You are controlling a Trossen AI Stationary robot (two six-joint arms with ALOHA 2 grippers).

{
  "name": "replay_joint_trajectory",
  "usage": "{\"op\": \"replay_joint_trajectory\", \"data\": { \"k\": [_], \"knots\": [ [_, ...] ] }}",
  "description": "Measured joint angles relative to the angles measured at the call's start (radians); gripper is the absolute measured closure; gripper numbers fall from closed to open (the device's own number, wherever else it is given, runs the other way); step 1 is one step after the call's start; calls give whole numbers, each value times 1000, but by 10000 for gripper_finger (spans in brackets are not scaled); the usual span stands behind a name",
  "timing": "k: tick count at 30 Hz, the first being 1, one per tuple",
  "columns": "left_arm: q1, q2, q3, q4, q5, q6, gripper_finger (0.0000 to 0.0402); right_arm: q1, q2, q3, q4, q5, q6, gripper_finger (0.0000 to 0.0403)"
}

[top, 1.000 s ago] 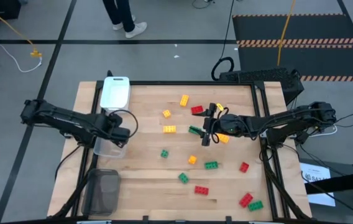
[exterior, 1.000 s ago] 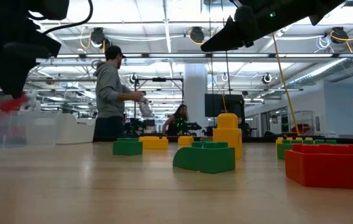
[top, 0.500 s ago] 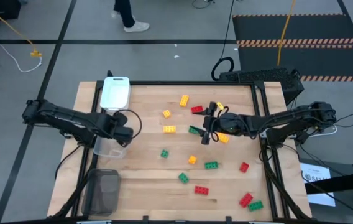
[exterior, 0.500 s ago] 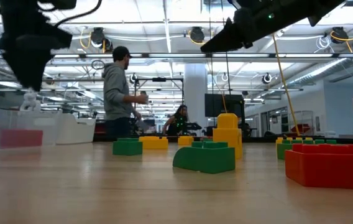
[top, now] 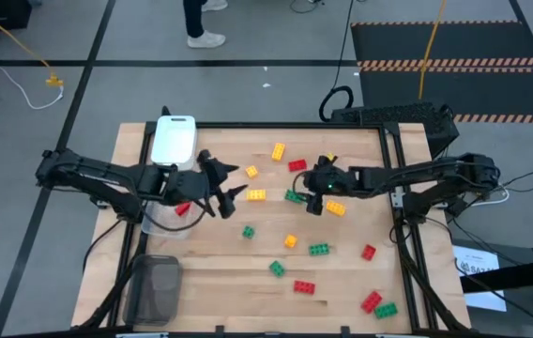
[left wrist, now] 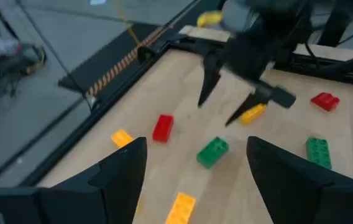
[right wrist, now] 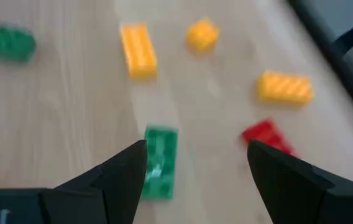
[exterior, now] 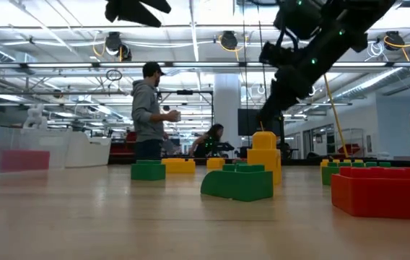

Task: Sort & place blocks by color
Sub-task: Put the green game piece into the white bin

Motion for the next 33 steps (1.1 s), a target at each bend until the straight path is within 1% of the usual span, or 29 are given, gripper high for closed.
{"op": "replay_joint_trajectory", "data": {
  "k": [2,5,7,12,16,18,19,22,23,29,33],
  "knots": [
    [0,14,-1,7,0,30,138,4,27,0,-9,8,-7,135],
    [0,37,-15,23,1,36,145,7,66,0,-7,8,8,135],
    [0,58,-44,68,3,37,146,9,98,0,-4,8,33,135],
    [7,92,-128,163,46,55,145,10,160,0,30,4,57,135],
    [9,92,-183,212,46,44,144,21,160,0,99,-75,79,135],
    [11,92,-193,216,46,44,144,29,161,0,110,-96,85,135],
    [12,92,-193,217,47,41,144,32,161,0,104,-86,85,135],
    [12,92,-193,222,49,31,144,34,174,1,94,-3,79,135],
    [12,92,-193,224,57,31,144,33,177,0,88,6,85,135],
    [10,92,-193,225,75,21,144,39,198,-6,92,6,103,135],
    [9,92,-193,229,75,15,144,40,240,-8,105,7,104,135]
  ]
}}
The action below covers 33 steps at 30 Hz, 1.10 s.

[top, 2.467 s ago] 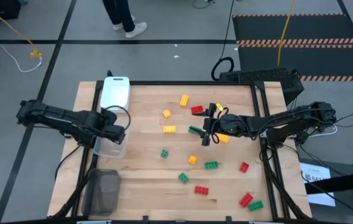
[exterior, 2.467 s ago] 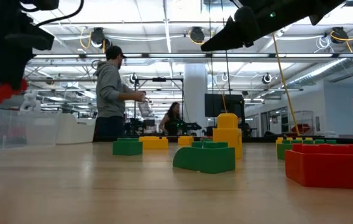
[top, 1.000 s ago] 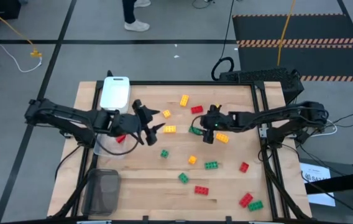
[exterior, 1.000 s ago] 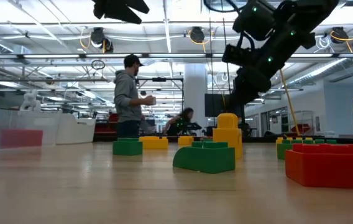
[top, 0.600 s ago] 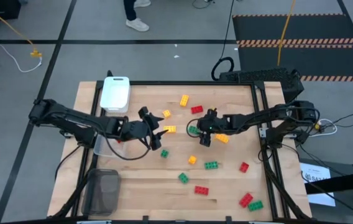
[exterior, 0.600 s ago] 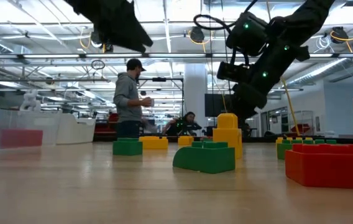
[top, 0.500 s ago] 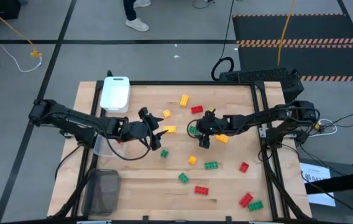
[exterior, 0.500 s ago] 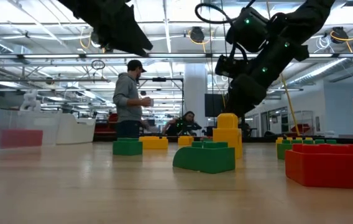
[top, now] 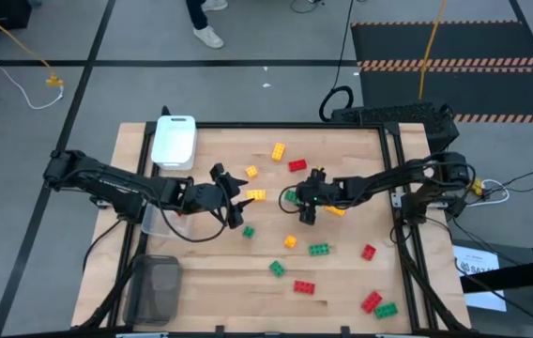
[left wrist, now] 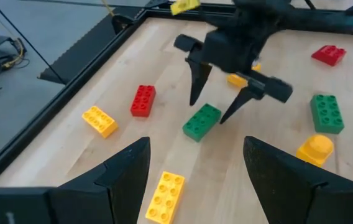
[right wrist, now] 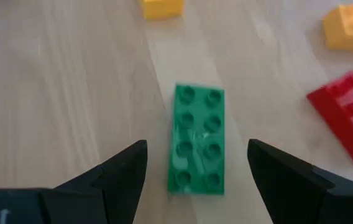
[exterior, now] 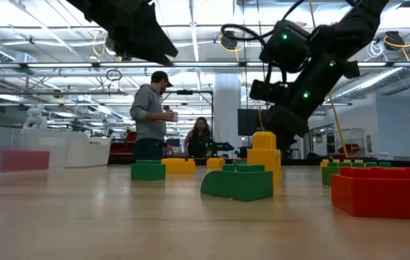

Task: Sort & place blocks by color
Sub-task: Put the green game piece into the white bin

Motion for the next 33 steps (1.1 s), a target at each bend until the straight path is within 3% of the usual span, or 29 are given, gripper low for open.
{"op": "replay_joint_trajectory", "data": {
  "k": [6,9,16,24,33],
  "knots": [
    [0,0,0,-2,0,-14,144,0,67,0,60,1,-25,137],
    [0,0,0,-2,0,-17,144,0,74,2,66,4,-45,156],
    [0,0,0,-11,0,-18,144,-1,33,-2,53,6,-106,286],
    [0,0,0,5,-1,-19,144,13,-76,-2,95,0,-171,286],
    [0,0,0,47,8,16,144,112,-234,-2,360,-54,-350,286]
  ]
}}
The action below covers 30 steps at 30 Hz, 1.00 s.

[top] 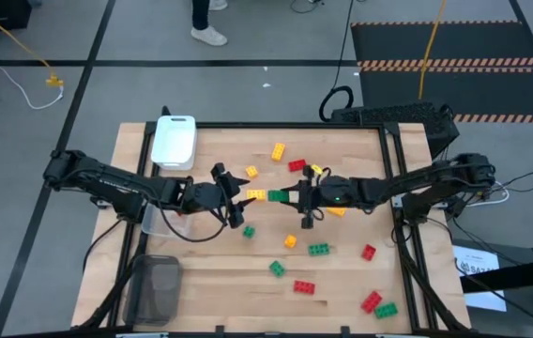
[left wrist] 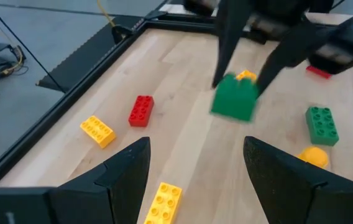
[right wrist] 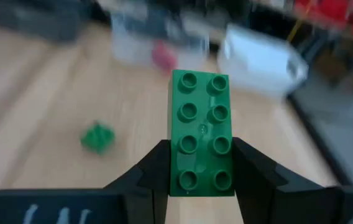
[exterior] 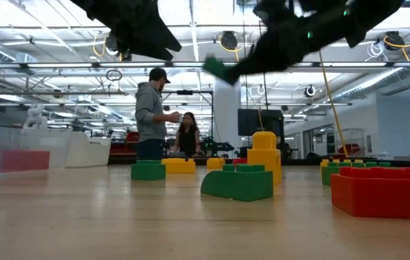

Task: Sort & place blocks by color
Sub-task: Put the green game piece into the white bin

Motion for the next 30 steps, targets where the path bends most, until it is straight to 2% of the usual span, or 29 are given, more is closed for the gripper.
{"op": "replay_joint_trajectory", "data": {
  "k": [3,8,11,19,22,30],
  "knots": [
    [-1,24,1,38,27,44,144,12,-28,1,36,0,-23,286],
    [-26,119,1,145,-1,246,141,13,-35,2,22,0,-51,286],
    [-32,179,0,224,-3,298,132,14,-31,2,21,-43,-55,286],
    [-14,202,0,343,0,257,101,42,-22,1,-2,-51,-98,286],
    [-8,203,-1,372,59,240,92,47,-13,1,-3,-53,-98,286],
    [-8,203,0,321,133,199,90,49,-9,1,-8,-21,-98,286]
  ]
}}
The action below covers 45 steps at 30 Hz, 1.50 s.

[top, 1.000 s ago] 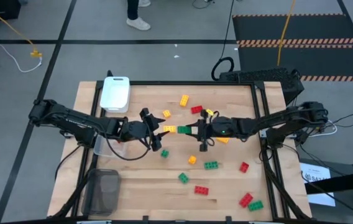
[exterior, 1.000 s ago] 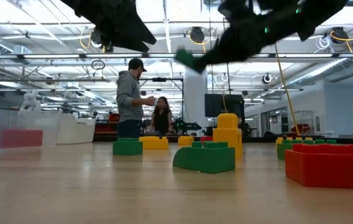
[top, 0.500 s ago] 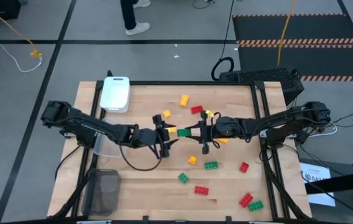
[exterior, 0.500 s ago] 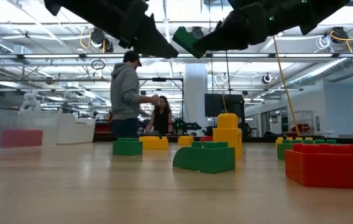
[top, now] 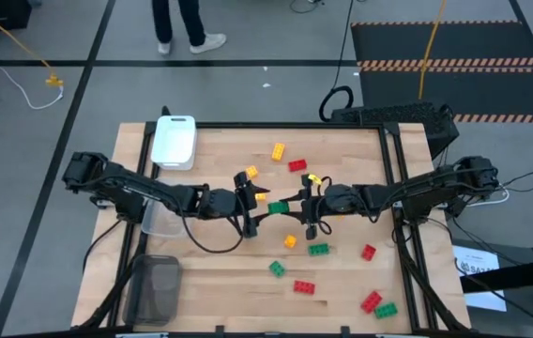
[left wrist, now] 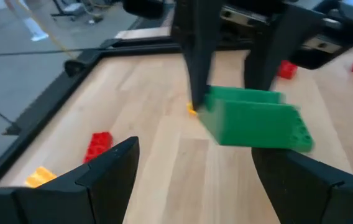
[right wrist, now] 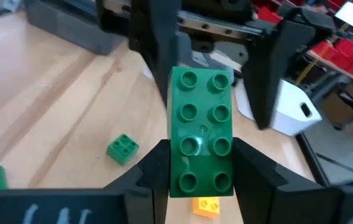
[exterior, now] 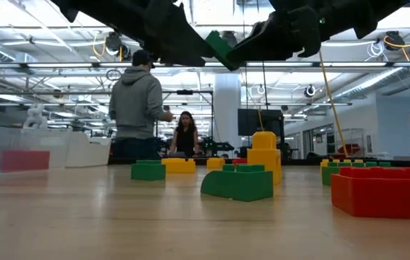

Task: Sort & place blocks by color
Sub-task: Put the green game piece into the white bin

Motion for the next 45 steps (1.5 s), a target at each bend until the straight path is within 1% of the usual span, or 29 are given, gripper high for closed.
{"op": "replay_joint_trajectory", "data": {
  "k": [4,8,11,13,16,22,27,39,42,45],
  "knots": [
    [-5,0,0,-3,55,0,91,-1,0,0,2,2,0,286],
    [-3,0,0,-23,65,0,91,-2,0,0,5,5,2,286],
    [-3,0,1,-1,65,0,91,-1,10,0,9,3,13,286],
    [-4,0,1,6,51,1,91,-1,13,0,2,2,16,286],
    [-3,0,1,1,-13,2,91,1,10,0,10,0,20,286],
    [-3,0,1,14,-9,-4,91,1,11,0,15,0,20,286],
    [-2,-1,1,75,-5,-3,91,1,11,0,24,-1,19,286],
    [-1,-1,1,72,-3,-22,92,1,11,0,35,-4,21,286],
    [0,-1,1,71,-3,-28,108,1,11,0,40,-4,28,286],
    [7,-1,1,71,-1,-37,152,1,11,0,37,-4,30,286]
  ]
}}
